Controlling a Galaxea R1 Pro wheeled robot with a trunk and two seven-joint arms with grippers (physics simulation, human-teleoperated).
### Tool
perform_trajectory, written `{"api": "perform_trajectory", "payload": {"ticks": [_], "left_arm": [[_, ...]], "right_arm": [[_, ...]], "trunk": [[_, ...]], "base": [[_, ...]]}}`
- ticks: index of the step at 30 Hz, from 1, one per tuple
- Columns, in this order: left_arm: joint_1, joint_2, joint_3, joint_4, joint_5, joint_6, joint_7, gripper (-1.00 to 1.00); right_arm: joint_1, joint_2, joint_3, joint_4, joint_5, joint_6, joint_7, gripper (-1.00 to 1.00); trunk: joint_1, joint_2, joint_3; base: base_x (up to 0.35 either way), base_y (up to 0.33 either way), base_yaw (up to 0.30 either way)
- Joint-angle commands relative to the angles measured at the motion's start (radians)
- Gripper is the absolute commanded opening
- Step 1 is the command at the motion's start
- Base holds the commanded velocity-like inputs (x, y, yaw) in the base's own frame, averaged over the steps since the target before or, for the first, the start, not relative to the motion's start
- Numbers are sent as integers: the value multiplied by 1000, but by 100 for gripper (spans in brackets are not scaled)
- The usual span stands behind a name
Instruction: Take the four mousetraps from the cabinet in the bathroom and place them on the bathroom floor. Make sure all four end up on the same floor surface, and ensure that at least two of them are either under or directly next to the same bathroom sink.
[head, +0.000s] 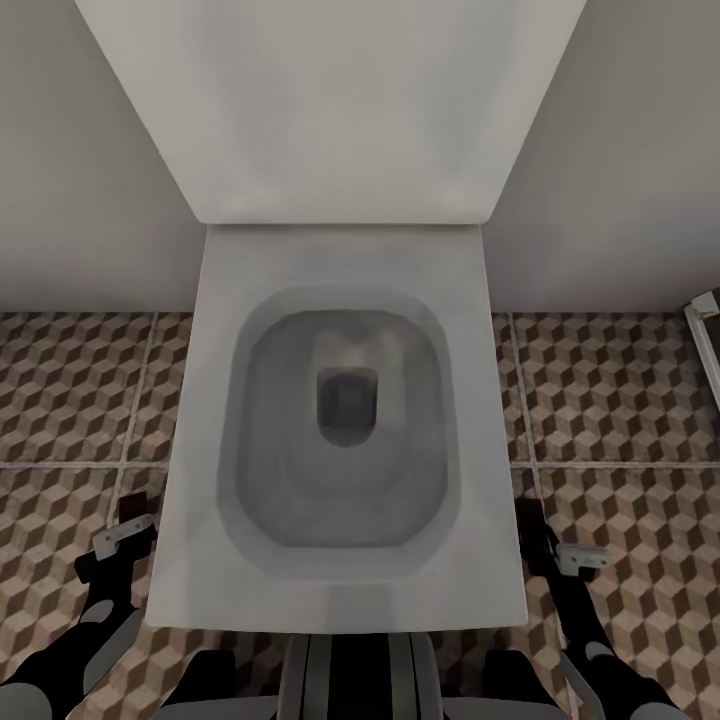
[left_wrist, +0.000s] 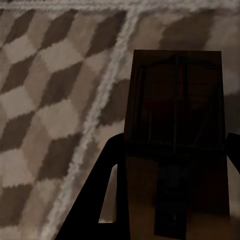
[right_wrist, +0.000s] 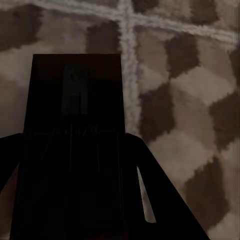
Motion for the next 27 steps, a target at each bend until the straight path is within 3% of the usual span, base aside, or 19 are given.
{"api": "perform_trajectory", "payload": {"ticks": [1,27], "left_arm": [[-1,1,-9,-1,5,-4,9,-100],[-1,3,-7,-1,5,-4,9,-100]], "right_arm": [[0,-1,7,2,-11,-7,1,-100],[0,-1,7,7,-11,-21,1,-100]], "trunk": [[0,0,0],[0,0,0]], "base": [[0,0,0],[0,0,0]]}}
